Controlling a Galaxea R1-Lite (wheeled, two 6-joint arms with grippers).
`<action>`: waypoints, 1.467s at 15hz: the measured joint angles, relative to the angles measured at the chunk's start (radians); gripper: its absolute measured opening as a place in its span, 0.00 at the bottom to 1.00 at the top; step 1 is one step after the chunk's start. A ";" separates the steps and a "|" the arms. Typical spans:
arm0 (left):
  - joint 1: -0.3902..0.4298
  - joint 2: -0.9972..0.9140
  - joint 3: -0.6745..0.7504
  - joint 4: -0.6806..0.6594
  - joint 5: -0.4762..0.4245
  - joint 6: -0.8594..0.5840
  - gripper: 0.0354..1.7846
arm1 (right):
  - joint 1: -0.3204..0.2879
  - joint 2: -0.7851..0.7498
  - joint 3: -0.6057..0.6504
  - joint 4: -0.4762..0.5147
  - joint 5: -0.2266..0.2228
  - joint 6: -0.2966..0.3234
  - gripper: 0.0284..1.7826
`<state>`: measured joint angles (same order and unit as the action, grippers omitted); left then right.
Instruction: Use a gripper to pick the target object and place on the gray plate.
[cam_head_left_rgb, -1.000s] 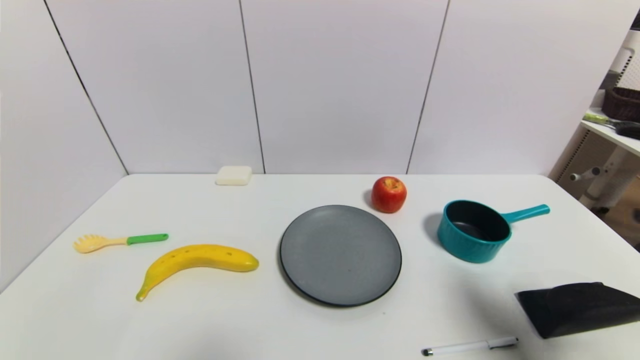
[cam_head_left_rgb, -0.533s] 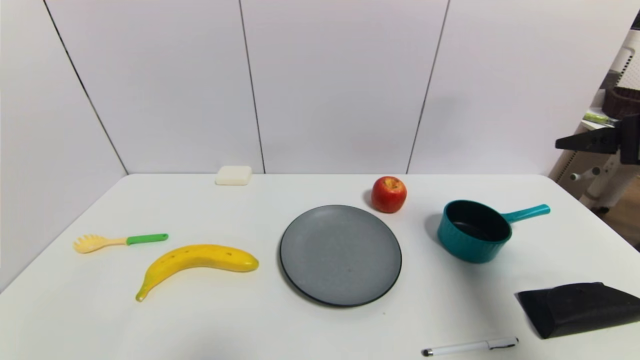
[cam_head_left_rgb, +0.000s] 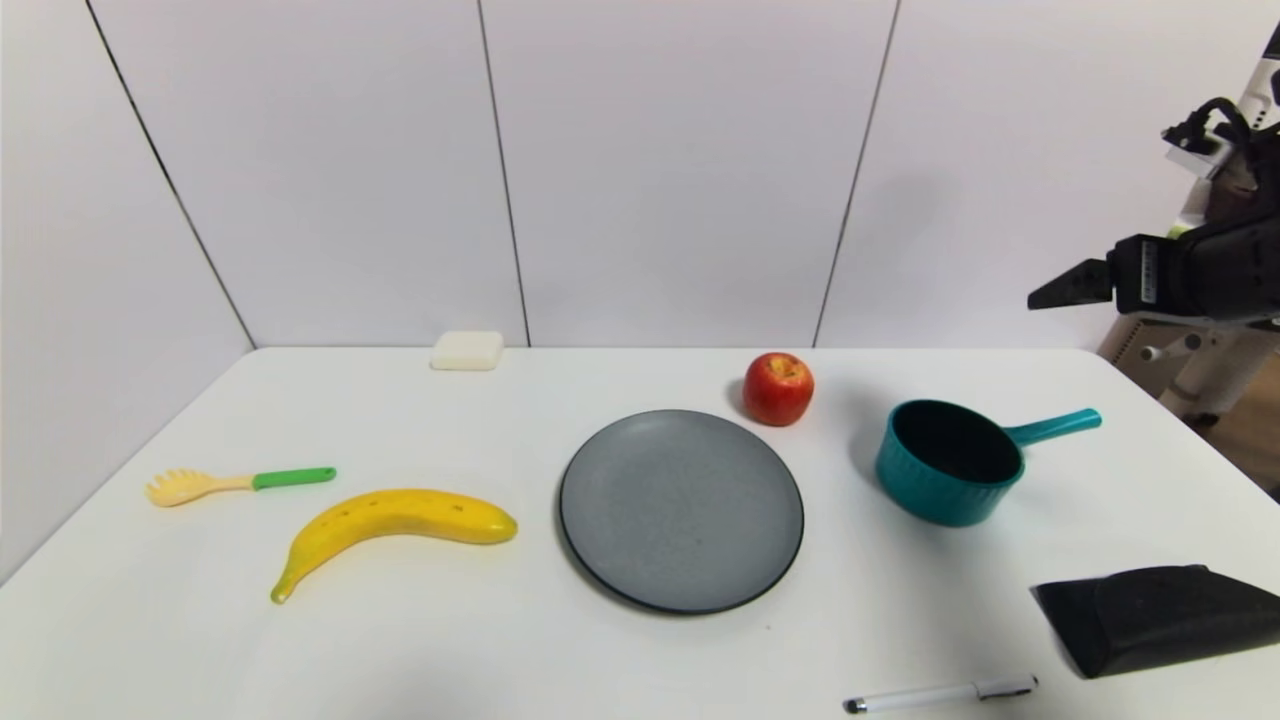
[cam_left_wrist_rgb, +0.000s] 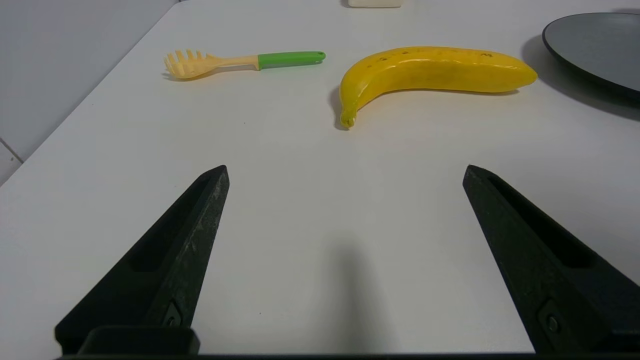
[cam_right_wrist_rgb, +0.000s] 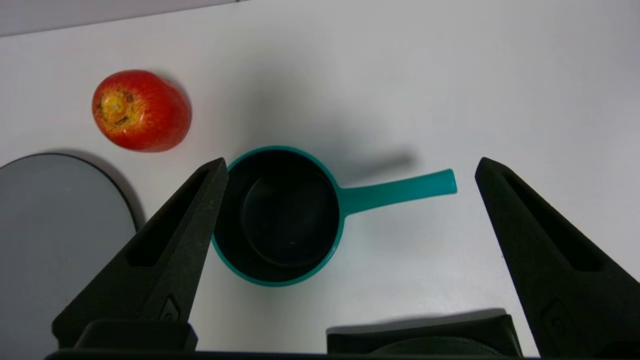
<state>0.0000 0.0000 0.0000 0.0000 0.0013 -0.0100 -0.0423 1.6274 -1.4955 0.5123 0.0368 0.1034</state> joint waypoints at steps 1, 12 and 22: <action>0.000 0.000 0.000 0.000 0.000 0.000 0.94 | 0.001 0.022 -0.019 0.000 -0.021 0.025 0.96; 0.000 0.000 0.000 0.000 0.000 0.000 0.94 | 0.114 0.230 -0.203 0.301 -0.381 0.638 0.96; 0.000 0.000 0.000 0.000 0.000 0.000 0.94 | 0.146 0.347 -0.257 0.430 -0.370 1.064 0.96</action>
<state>0.0000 0.0000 0.0000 0.0000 0.0017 -0.0104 0.1038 1.9749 -1.7521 0.9423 -0.3332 1.1679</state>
